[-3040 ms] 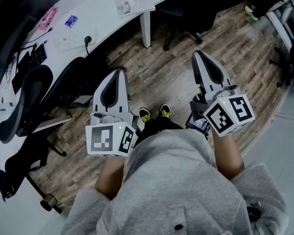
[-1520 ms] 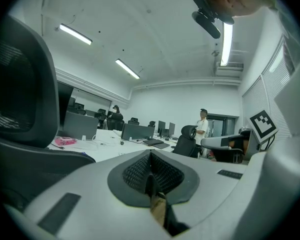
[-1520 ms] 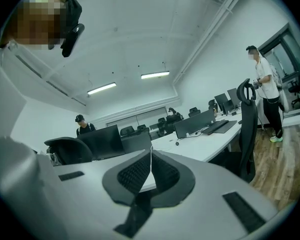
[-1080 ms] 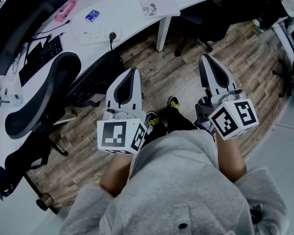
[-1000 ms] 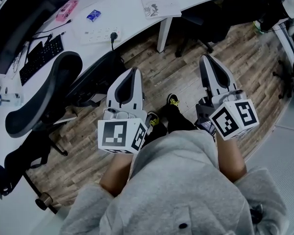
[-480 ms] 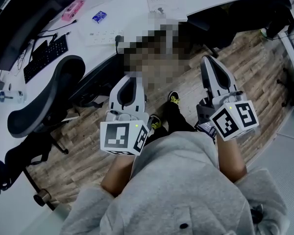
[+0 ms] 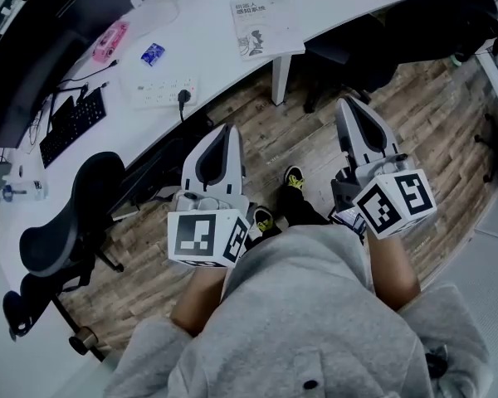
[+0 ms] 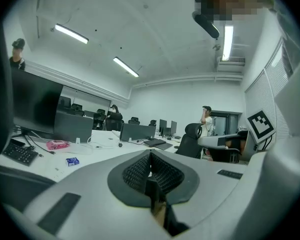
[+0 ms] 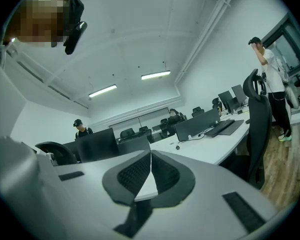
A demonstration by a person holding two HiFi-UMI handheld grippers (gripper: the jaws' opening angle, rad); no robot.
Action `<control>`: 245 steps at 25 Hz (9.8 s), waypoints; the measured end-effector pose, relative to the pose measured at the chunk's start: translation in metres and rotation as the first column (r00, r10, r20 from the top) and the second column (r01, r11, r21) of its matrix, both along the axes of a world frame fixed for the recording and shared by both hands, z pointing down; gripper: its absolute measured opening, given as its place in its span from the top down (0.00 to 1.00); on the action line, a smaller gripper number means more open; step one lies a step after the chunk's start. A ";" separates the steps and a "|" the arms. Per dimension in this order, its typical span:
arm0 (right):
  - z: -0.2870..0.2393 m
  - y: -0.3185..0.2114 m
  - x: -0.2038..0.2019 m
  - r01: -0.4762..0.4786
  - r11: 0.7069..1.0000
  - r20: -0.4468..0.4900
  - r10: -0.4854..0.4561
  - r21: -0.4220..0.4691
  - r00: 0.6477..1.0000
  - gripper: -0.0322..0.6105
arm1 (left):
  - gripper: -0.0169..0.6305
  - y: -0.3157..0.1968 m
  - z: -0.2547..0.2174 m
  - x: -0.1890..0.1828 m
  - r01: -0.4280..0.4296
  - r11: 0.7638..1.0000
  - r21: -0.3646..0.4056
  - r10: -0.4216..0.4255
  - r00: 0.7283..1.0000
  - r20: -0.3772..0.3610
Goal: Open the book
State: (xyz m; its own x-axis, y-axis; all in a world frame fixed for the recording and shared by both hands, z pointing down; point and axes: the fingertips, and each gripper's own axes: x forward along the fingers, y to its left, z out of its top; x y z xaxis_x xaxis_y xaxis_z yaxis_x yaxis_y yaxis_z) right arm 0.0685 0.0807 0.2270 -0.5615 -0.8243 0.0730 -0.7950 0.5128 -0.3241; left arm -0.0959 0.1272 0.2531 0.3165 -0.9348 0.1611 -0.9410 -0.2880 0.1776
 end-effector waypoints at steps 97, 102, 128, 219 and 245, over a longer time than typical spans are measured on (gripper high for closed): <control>0.088 -0.235 0.010 0.036 0.974 0.032 -0.030 -0.224 0.999 0.90 | 0.96 -0.241 0.075 -0.015 0.039 0.983 -0.179 -0.031 0.999 0.045; 0.102 -0.238 0.007 0.045 0.966 0.033 -0.038 -0.255 0.999 0.89 | 0.96 -0.247 0.085 -0.018 0.044 0.979 -0.197 -0.032 0.998 0.061; 0.179 -0.244 -0.004 0.074 0.912 0.032 -0.067 -0.403 0.997 0.81 | 0.96 -0.269 0.156 -0.029 0.052 0.952 -0.303 -0.026 0.996 0.089; 0.268 -0.279 -0.036 0.212 0.705 0.239 -0.062 -0.677 0.969 0.82 | 0.96 -0.328 0.271 -0.045 0.040 0.798 -0.602 0.034 0.993 0.111; 0.155 -0.268 -0.118 0.233 0.882 0.003 -0.254 -0.409 0.967 0.89 | 0.95 -0.279 0.153 -0.067 0.085 0.903 -0.422 -0.077 0.996 0.038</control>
State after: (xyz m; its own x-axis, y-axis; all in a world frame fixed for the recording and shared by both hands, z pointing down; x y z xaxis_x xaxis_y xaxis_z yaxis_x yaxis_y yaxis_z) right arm -0.0491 -0.1871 0.3825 -0.7278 -0.5557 0.4019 -0.6821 0.5263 -0.5076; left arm -0.1625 -0.1520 0.4058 0.2354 -0.7996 0.5524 -0.9624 -0.1127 0.2470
